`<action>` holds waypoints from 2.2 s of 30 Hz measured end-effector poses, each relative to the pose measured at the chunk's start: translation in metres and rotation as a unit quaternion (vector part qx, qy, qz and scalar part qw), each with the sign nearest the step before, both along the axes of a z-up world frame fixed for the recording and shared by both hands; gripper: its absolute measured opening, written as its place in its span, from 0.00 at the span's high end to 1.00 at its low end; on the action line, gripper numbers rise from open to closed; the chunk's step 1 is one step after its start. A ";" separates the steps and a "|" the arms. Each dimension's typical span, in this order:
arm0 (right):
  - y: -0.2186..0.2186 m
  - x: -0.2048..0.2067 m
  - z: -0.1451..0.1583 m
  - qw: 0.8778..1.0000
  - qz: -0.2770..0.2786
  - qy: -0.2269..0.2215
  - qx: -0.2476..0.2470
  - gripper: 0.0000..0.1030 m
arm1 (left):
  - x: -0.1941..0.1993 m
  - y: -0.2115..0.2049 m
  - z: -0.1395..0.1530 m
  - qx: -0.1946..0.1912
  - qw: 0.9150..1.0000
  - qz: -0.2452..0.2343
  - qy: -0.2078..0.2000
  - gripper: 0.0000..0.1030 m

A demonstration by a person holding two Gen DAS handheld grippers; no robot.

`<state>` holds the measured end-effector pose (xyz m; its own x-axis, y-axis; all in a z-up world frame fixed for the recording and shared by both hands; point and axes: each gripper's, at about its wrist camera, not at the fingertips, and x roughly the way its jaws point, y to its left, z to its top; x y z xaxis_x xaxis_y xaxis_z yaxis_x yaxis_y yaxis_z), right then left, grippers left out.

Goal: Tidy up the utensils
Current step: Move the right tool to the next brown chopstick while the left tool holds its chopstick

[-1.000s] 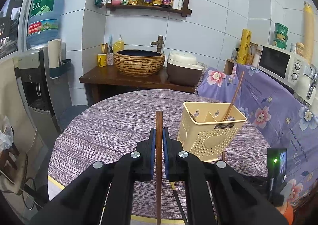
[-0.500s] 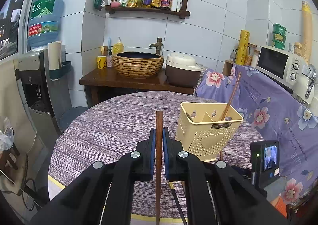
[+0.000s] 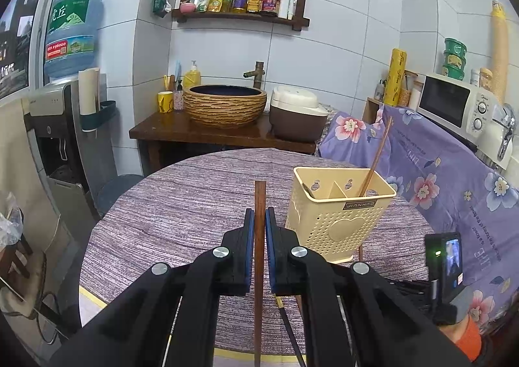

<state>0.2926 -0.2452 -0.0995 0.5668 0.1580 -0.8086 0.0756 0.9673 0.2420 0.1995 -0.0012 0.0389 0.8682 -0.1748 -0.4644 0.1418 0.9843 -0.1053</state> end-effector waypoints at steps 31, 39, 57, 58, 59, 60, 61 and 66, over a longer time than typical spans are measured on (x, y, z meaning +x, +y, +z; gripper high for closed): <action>0.026 0.017 0.005 0.998 -0.016 0.058 -0.012 0.85 | 0.005 -0.003 -0.002 0.005 1.000 -0.008 0.001 0.92; 0.033 0.018 0.008 0.998 -0.008 0.060 -0.017 0.85 | 0.004 -0.003 -0.003 0.005 1.000 -0.009 0.000 0.92; 0.046 0.019 0.005 0.995 0.009 0.058 -0.085 0.90 | 0.004 -0.005 -0.005 0.005 1.000 -0.010 0.001 0.92; 0.041 0.014 0.005 0.995 0.012 0.058 -0.074 0.91 | 0.004 -0.005 -0.005 0.004 1.000 -0.011 0.001 0.92; 0.038 0.010 0.005 0.996 0.013 0.060 -0.069 0.92 | 0.004 -0.005 -0.005 0.005 1.000 -0.011 0.001 0.92; 0.033 0.001 0.006 0.996 0.017 0.058 -0.066 0.93 | 0.004 -0.005 -0.005 0.005 1.000 -0.012 0.001 0.92; 0.026 -0.008 0.005 0.996 0.020 0.056 -0.065 0.94 | 0.004 -0.005 -0.004 0.004 1.000 -0.013 0.001 0.92; -0.004 -0.075 0.004 0.996 0.052 0.057 -0.048 0.94 | 0.001 -0.004 -0.003 0.002 1.000 -0.017 0.000 0.92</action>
<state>0.2180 -0.2491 -0.0953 0.4548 0.1302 -0.8810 -0.0054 0.9896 0.1434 0.2008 -0.0055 0.0356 0.8614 -0.2033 -0.4654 0.1761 0.9791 -0.1019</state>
